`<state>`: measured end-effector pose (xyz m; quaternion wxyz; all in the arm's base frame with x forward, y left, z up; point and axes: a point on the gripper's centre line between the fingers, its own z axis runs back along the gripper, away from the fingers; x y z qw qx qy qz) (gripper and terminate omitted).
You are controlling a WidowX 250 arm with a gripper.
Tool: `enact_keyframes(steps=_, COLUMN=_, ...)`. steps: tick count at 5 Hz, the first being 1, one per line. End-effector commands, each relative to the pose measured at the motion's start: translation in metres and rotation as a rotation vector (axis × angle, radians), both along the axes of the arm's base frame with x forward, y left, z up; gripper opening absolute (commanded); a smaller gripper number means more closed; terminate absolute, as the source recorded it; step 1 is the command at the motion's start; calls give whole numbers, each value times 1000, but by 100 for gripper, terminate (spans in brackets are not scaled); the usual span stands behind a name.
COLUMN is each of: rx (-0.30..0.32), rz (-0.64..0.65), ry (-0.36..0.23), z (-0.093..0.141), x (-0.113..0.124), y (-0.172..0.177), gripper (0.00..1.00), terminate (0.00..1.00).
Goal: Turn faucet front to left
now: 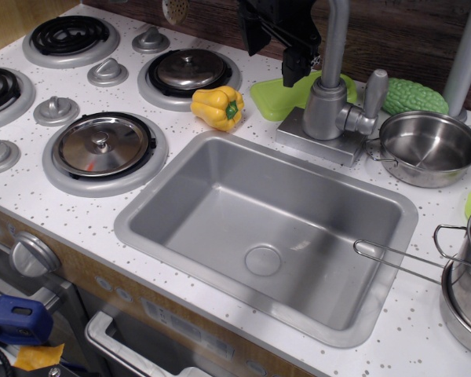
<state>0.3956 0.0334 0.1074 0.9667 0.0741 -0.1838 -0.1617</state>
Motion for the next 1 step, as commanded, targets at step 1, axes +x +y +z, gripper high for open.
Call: enact_keyframes(steps=1, rx=26, rz=-21, ry=-80, z=20, x=16, y=13, gripper=100, terminate=100)
